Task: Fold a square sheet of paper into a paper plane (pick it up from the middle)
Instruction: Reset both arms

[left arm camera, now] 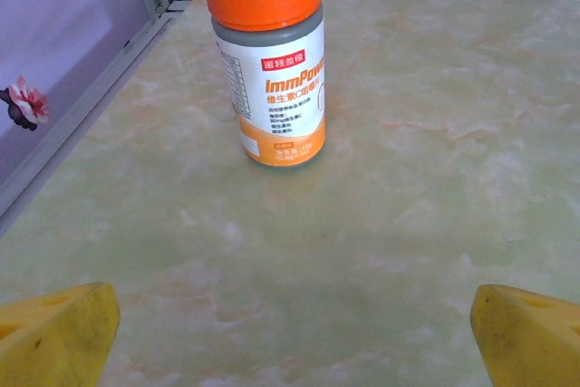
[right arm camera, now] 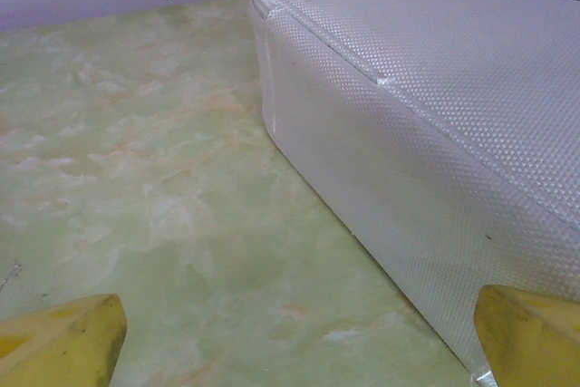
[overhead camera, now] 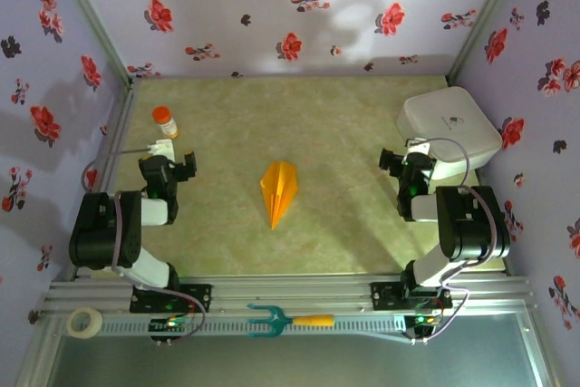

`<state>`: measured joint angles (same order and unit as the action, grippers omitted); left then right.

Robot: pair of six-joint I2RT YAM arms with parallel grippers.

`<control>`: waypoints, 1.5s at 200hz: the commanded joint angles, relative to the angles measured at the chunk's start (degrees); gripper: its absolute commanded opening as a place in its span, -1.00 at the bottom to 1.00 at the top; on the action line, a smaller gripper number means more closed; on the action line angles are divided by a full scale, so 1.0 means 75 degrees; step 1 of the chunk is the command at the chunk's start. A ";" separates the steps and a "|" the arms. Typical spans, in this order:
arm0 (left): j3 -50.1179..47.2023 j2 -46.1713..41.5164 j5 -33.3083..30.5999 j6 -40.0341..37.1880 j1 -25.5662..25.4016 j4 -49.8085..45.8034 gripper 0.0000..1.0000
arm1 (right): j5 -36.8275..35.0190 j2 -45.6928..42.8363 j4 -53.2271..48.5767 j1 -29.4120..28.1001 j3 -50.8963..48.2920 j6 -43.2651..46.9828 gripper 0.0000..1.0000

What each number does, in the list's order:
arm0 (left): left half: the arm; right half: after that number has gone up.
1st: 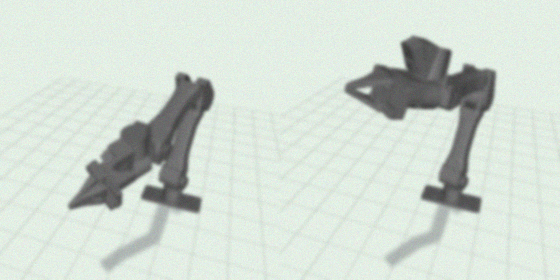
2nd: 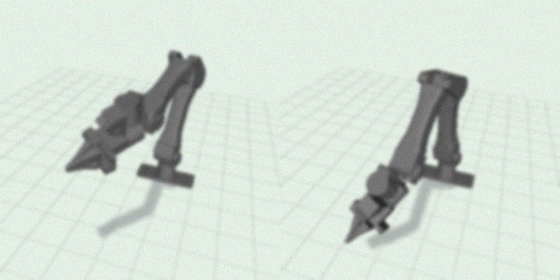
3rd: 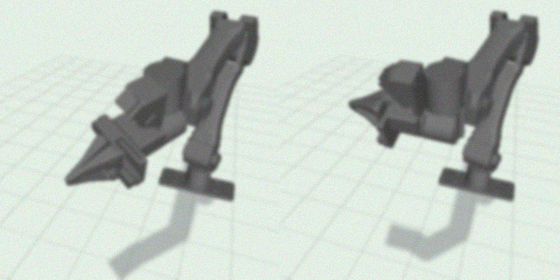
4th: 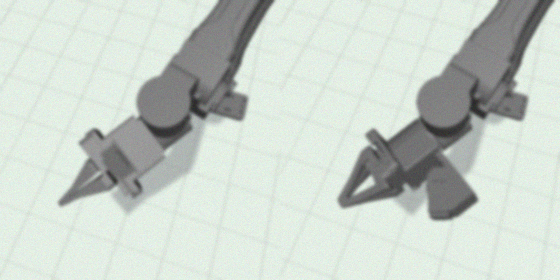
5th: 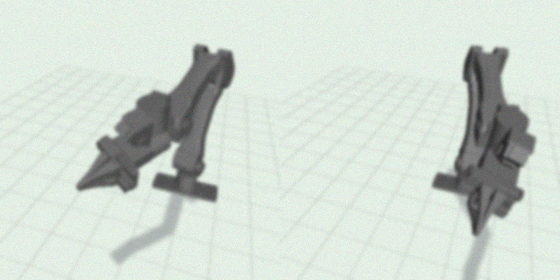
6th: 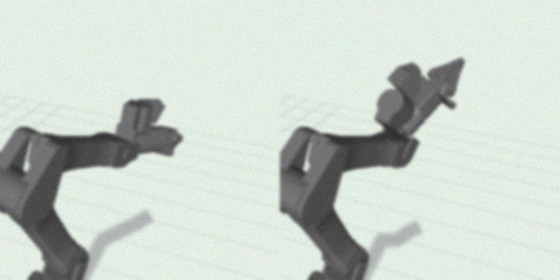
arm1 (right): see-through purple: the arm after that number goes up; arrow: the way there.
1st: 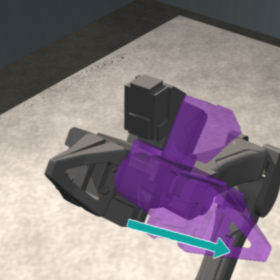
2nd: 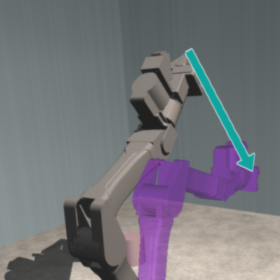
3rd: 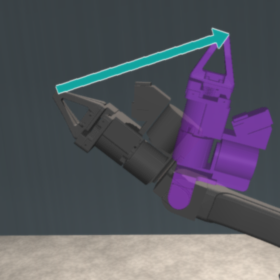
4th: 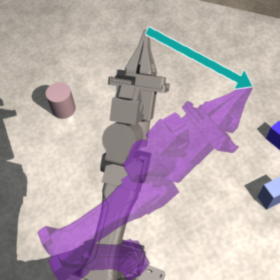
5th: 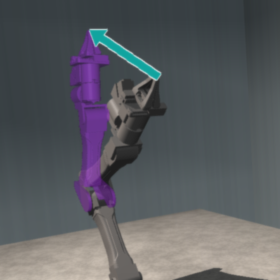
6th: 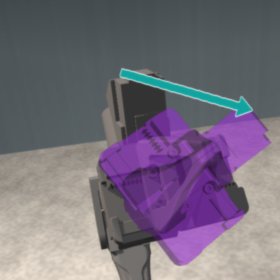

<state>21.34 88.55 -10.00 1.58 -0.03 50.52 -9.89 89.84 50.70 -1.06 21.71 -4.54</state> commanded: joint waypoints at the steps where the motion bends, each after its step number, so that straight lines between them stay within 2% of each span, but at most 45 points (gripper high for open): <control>1: 0.0084 -0.0025 0.0102 0.0164 0.0039 0.0181 1.00 | -0.0105 -0.0073 0.0003 0.0012 0.0082 -0.0063 0.99; 300: 0.0079 -0.0027 0.0097 0.0167 0.0026 0.0189 1.00 | 0.0031 -0.0070 -0.0033 0.0012 0.0094 -0.0016 0.99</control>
<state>21.34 88.55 -9.82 2.46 -0.03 50.52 -9.85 89.84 50.68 -1.06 21.71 -4.51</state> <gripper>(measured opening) 0.998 0.993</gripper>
